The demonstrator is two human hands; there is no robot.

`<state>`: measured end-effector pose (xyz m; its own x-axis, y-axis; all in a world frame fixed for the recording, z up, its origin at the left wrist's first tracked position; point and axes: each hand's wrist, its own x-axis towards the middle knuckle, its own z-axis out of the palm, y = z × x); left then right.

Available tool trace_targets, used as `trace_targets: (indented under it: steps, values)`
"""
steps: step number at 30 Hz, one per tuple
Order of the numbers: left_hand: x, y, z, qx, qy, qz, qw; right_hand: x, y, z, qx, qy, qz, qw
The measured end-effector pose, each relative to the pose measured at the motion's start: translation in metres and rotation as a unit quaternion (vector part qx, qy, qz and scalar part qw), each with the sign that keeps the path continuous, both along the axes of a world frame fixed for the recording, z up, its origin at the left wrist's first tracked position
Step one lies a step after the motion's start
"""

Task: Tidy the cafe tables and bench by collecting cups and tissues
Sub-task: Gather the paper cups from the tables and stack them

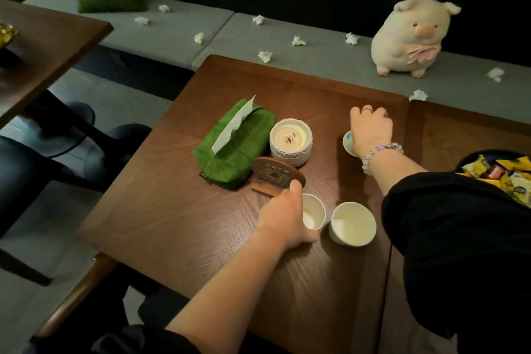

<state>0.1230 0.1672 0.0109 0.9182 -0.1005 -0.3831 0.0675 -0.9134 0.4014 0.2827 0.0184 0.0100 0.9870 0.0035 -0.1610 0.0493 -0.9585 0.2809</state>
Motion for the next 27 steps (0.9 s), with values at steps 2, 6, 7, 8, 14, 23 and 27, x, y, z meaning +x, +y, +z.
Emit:
trace_targets:
  steps: [2,6,7,8,14,23,27]
  values:
    - [-0.001,-0.001,0.0,0.001,0.002,0.006,1.0,-0.004,-0.003,0.003,0.008,0.011,-0.022,1.0]
    - [-0.003,-0.003,0.0,0.009,0.007,0.018,1.0,-0.016,-0.02,0.01,0.089,0.043,-0.094,0.991]
    - [-0.003,-0.004,0.001,0.015,0.009,0.021,1.0,-0.02,-0.024,0.013,0.121,0.052,-0.111,0.985]
    - [-0.003,-0.005,0.002,0.021,0.01,0.023,0.999,-0.023,-0.029,0.016,0.155,0.058,-0.123,0.979]
    - [-0.009,-0.009,0.007,0.067,-0.018,0.017,0.997,-0.059,-0.041,0.028,0.373,0.038,-0.136,0.917]
    - [-0.018,-0.007,0.02,0.1,-0.056,-0.027,0.993,-0.126,0.0,0.027,0.578,-0.004,-0.129,0.806]
    - [-0.021,0.011,0.036,-0.027,-0.18,-0.005,0.983,-0.144,0.014,0.031,0.62,-0.05,-0.111,0.775]
